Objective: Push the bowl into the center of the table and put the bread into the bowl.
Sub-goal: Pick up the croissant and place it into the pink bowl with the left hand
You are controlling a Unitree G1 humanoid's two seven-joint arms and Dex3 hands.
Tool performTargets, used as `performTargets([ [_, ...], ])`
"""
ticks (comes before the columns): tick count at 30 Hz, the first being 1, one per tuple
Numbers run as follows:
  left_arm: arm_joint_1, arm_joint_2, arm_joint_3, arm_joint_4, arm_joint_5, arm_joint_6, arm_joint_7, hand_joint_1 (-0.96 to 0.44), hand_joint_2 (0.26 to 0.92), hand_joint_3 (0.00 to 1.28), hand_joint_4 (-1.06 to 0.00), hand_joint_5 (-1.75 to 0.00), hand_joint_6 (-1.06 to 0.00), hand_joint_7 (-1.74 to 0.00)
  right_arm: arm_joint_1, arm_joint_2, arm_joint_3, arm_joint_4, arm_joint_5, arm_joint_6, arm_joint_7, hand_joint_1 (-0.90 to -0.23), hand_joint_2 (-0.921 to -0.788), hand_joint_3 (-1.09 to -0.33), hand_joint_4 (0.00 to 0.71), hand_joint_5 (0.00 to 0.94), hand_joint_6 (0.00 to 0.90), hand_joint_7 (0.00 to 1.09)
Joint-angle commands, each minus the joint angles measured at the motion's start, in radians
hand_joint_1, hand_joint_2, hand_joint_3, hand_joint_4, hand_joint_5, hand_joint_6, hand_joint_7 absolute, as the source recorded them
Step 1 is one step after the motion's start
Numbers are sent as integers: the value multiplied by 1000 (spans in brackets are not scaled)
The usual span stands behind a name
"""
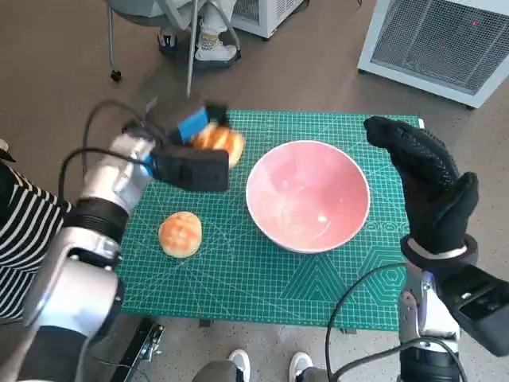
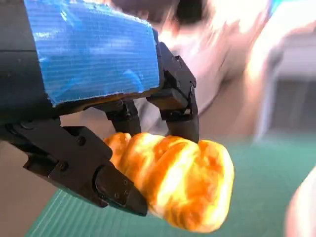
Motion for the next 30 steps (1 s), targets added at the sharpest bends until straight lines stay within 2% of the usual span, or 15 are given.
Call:
performTargets([
  [1,41,16,39,-203,-23,-33,19,1,920,38,-719,-1127,-655,-1140,27,3,2,-7,2,17,-2,-695,-921,-711,195,0,124,386],
  [10,148,15,58,-452,-11,-49,-1,1,920,29,-740,-1071,-655,-1169,32,4,3,-9,12,21,0,-695,-921,-712,195,0,119,392],
  [18,178,-27,46,-487,-29,-107,-50,1,920,48,-727,-1065,-627,-1214,39,9,4,-13,12,21,-2,-696,-921,-711,194,0,114,394],
  [23,194,-68,34,-501,-41,-105,-114,1,920,64,-710,-1122,-608,-1197,45,10,4,-21,11,24,-6,-697,-921,-711,193,0,110,395],
  [30,197,-111,6,-494,-21,-95,-156,1,921,99,-663,-1183,-575,-1222,52,10,4,-29,6,24,-8,-698,-921,-712,193,0,108,396],
])
